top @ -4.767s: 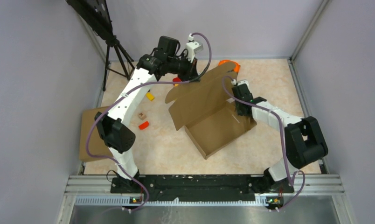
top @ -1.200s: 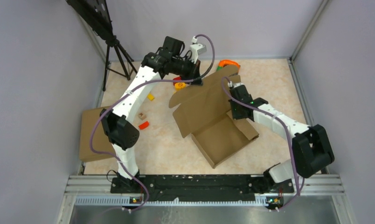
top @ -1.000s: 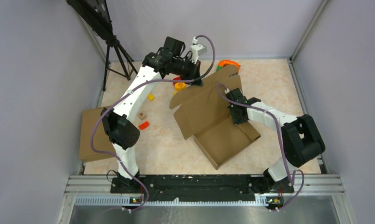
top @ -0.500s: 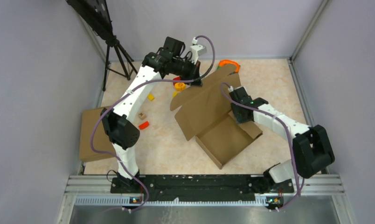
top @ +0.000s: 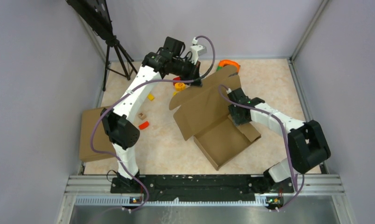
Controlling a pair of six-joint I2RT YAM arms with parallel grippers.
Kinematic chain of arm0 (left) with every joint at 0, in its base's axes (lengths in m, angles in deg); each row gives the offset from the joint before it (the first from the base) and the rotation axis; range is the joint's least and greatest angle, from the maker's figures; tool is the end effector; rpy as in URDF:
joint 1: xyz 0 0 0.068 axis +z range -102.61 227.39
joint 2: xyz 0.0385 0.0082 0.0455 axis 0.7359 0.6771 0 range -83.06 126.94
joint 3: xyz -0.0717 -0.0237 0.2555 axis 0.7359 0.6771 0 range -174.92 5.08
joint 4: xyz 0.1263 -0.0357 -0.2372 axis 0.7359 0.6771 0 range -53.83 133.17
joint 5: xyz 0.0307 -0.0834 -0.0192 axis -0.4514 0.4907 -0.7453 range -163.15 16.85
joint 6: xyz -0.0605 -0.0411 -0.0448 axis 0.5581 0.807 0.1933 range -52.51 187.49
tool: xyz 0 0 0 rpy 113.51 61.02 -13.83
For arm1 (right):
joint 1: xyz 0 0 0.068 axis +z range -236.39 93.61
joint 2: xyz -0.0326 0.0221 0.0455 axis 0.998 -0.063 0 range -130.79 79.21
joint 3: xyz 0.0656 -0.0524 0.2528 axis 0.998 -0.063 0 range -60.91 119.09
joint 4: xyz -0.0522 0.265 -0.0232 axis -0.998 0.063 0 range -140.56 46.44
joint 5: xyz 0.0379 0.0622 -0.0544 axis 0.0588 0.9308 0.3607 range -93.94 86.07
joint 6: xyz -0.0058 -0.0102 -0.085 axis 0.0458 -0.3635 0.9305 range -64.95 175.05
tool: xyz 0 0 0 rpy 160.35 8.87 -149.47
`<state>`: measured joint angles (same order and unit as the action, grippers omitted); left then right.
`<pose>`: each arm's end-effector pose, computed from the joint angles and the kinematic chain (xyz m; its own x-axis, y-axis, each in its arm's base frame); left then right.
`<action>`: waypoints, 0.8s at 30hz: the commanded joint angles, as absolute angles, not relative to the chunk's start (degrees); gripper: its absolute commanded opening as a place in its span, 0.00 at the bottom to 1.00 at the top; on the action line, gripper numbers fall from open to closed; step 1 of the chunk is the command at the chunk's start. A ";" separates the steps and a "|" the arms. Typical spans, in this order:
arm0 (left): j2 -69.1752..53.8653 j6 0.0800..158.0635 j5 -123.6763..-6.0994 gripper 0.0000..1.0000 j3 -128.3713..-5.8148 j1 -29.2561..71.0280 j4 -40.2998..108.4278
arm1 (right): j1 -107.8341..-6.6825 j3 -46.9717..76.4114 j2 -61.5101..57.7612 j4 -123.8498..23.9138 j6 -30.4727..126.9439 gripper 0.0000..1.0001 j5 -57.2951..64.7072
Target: Fold the paper box
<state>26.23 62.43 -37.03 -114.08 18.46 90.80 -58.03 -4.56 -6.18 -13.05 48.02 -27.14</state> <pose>0.3654 -0.2529 0.3641 -0.5471 0.3838 -0.7439 0.8085 0.4726 -0.3508 0.2858 0.1204 0.1669 -0.8378 -0.3243 -0.4393 -0.1974 0.9300 -0.3101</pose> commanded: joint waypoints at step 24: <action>20.55 74.20 -43.49 0.61 -105.72 22.69 83.58 | -57.25 -7.89 -8.98 -24.11 37.01 0.00 -24.69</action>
<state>25.32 68.42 -39.54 -112.11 19.24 86.73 -57.52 -6.92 -10.42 -20.41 40.22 -25.23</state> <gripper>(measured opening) 0.540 0.029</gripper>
